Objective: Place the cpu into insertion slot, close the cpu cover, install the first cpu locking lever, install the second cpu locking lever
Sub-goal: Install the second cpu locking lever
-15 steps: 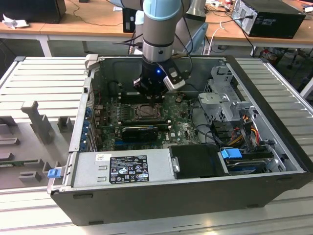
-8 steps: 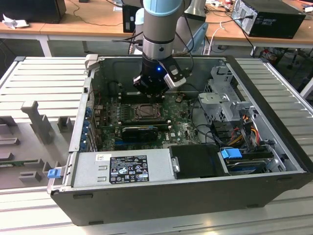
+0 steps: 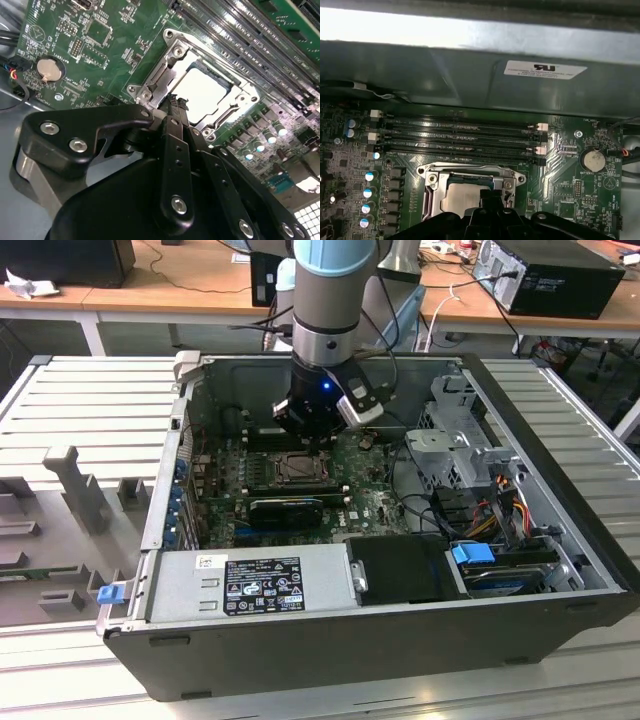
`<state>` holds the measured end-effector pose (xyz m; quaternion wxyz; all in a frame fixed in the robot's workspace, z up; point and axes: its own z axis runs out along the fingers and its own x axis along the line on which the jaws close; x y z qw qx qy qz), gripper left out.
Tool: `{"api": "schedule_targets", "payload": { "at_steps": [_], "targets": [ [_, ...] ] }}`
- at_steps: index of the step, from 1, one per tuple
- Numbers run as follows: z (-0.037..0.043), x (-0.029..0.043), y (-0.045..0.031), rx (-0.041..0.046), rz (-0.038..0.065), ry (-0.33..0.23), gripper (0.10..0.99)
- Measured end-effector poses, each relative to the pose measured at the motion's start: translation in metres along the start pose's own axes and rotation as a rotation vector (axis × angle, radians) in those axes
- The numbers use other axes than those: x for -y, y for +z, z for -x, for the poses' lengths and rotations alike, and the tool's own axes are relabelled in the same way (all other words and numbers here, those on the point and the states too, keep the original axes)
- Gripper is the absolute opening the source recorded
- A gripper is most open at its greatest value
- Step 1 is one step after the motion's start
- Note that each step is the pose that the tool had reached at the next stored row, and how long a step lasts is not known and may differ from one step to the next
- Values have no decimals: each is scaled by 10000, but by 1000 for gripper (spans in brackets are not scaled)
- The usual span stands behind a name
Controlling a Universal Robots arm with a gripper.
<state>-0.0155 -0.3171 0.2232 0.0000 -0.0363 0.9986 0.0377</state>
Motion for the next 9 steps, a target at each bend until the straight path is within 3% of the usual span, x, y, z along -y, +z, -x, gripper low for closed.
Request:
{"api": "schedule_targets", "payload": {
  "at_steps": [6, 9],
  "targets": [
    [0, -1, -89, 0, -1, 0, 106],
    [-2, 24, -94, 0, 0, -1, 106]
  ]
}}
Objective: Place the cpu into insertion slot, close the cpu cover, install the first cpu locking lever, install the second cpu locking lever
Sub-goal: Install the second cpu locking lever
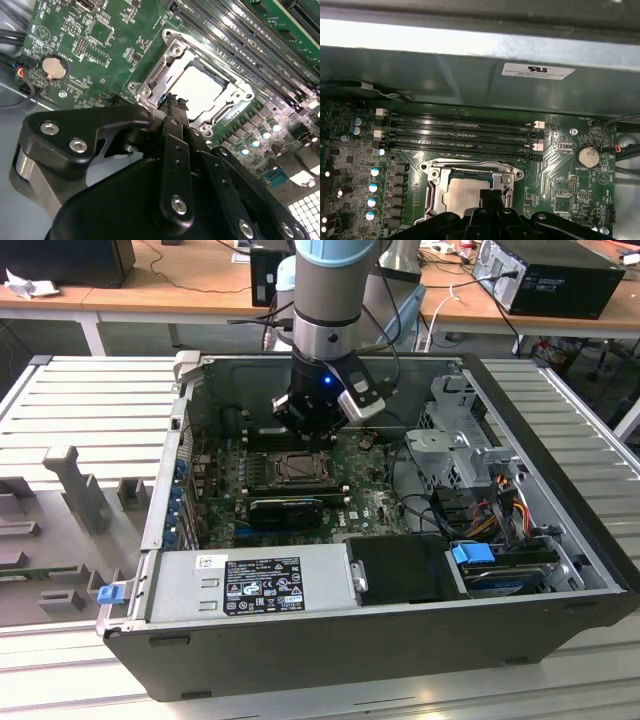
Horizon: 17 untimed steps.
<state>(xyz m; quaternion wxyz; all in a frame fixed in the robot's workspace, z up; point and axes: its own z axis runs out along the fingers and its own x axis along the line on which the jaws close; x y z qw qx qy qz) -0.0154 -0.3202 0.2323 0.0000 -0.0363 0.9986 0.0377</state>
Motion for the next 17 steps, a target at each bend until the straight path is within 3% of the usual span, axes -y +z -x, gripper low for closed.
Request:
{"api": "schedule_targets", "payload": {
  "at_steps": [2, 7, 13, 17],
  "targets": [
    [-2, 33, -2, 0, -1, 0, 106],
    [-15, 203, -16, 0, 0, 0, 106],
    [-18, 244, -80, 0, 1, 0, 106],
    [-26, 349, -88, 0, 0, 1, 106]
  ]
}}
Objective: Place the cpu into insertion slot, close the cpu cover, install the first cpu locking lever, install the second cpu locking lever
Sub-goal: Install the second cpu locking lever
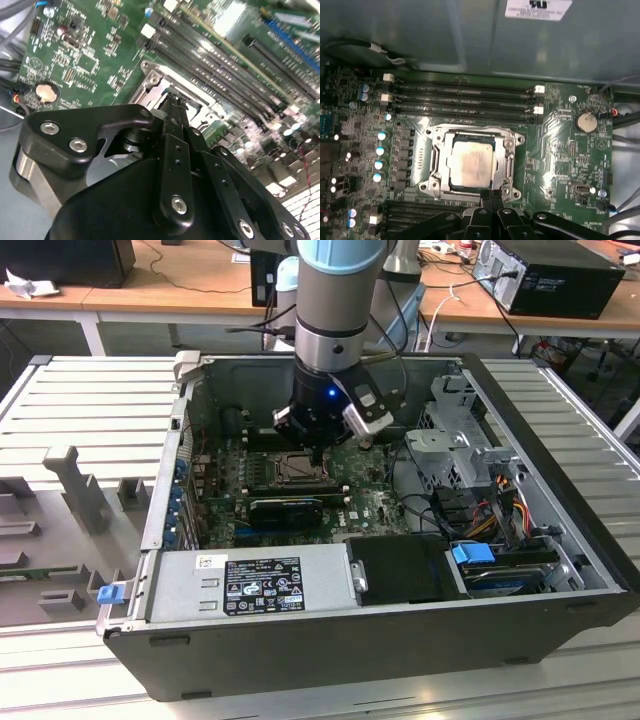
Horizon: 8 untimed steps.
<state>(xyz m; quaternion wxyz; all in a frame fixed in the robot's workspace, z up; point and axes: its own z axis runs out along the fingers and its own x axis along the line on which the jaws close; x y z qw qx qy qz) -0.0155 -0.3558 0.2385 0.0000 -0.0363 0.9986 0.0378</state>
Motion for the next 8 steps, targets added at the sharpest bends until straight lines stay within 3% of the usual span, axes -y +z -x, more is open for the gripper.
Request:
{"api": "schedule_targets", "payload": {
  "at_steps": [4, 6, 8],
  "targets": [
    [-7, 93, -7, 0, 0, 0, 106],
    [-8, 114, -8, 2, 81, 0, 106],
    [-9, 123, -9, 16, 393, 0, 106]
  ]
}}
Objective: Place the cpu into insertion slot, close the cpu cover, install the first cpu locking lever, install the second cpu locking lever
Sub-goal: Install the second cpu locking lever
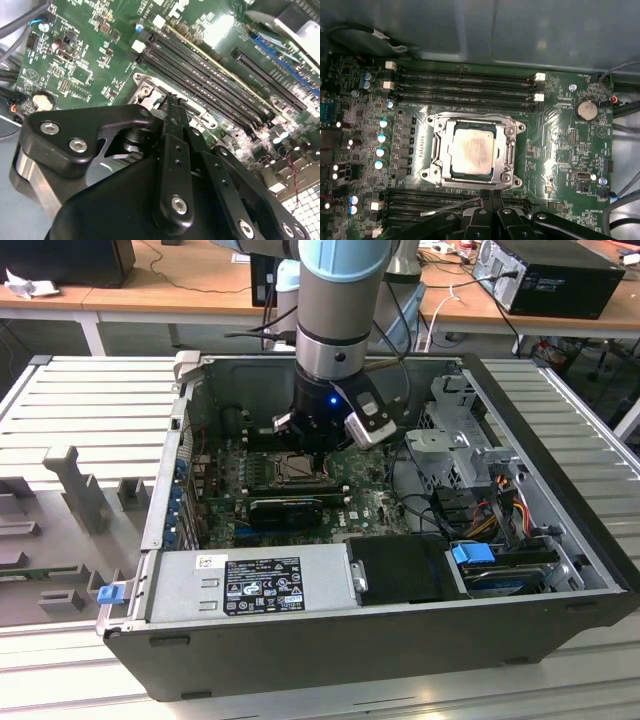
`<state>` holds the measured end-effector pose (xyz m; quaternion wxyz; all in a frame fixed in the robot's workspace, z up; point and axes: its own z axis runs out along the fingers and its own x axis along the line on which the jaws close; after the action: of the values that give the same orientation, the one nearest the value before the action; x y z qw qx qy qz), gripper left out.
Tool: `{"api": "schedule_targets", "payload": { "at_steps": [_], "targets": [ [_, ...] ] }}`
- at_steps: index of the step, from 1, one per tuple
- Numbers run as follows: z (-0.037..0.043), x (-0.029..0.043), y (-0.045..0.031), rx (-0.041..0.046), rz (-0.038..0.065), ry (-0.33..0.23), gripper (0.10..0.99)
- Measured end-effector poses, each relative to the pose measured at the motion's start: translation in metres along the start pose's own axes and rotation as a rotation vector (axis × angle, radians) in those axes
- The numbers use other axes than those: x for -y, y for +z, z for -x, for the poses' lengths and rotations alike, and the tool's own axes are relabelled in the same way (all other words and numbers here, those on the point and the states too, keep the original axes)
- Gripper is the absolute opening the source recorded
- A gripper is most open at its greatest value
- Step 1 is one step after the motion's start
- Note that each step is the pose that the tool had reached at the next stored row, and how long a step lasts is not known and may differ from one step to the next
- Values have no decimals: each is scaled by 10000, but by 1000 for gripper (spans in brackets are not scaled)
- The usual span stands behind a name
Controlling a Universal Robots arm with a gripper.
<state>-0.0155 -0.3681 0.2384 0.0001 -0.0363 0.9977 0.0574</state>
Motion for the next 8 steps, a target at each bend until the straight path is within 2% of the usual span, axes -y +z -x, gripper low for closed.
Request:
{"api": "schedule_targets", "payload": {
  "at_steps": [1, 2, 6, 8],
  "targets": [
    [0, 5, 0, 6, 159, 0, 106],
    [-1, 20, 3, 9, 270, 0, 106],
    [-50, 80, 40, 10, 286, -5, 106],
    [-128, 88, 48, 9, 289, -10, 106]
  ]
}}
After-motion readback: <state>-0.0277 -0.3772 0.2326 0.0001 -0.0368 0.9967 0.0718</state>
